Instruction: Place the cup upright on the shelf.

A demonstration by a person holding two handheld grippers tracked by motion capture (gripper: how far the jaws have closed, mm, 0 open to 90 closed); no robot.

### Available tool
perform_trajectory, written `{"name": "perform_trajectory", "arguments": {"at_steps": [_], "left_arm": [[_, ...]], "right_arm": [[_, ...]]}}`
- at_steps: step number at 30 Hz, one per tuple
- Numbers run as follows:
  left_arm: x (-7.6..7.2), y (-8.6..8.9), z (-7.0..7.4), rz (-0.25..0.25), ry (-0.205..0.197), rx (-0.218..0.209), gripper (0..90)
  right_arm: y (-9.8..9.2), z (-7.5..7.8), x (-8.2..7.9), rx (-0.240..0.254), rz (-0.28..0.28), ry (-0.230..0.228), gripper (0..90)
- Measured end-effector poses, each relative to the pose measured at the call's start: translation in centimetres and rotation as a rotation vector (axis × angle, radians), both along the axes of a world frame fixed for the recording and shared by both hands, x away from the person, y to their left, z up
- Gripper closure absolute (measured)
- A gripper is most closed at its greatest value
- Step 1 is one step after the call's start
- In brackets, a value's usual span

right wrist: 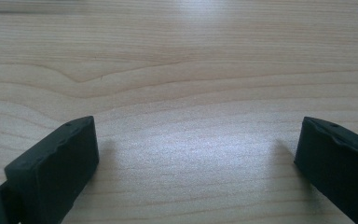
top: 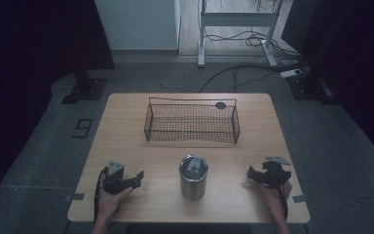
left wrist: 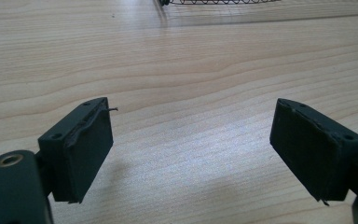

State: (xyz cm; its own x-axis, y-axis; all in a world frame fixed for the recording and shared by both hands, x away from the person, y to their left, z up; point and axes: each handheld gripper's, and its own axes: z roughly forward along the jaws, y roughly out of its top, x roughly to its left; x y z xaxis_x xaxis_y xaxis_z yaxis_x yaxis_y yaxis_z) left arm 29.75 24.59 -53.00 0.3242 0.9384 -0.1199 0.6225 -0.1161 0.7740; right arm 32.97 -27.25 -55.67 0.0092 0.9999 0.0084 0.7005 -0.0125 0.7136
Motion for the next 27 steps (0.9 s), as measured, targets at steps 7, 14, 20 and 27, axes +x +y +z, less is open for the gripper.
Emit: {"name": "perform_trajectory", "arguments": {"at_steps": [7, 14, 20, 27], "left_arm": [[-0.1, 0.0, 0.3, -0.003, -0.006, -0.005, 13.2], [-0.5, -0.3, 1.0, -0.019, -0.025, -0.012, 12.8], [-0.8, -0.6, 1.4, -0.033, -0.033, -0.012, 12.7], [-1.3, -1.5, 2.1, -0.080, -0.048, 0.001, 11.1]], "right_arm": [[0.0, 0.0, 0.0, -0.003, 0.001, -0.001, 0.0], [0.0, 0.0, 0.0, -0.002, 0.003, -0.002, 0.0], [0.0, 0.0, 0.0, -0.002, 0.006, -0.002, 0.0], [0.0, 0.0, 0.0, -0.002, 0.007, -0.002, 0.0]]}}
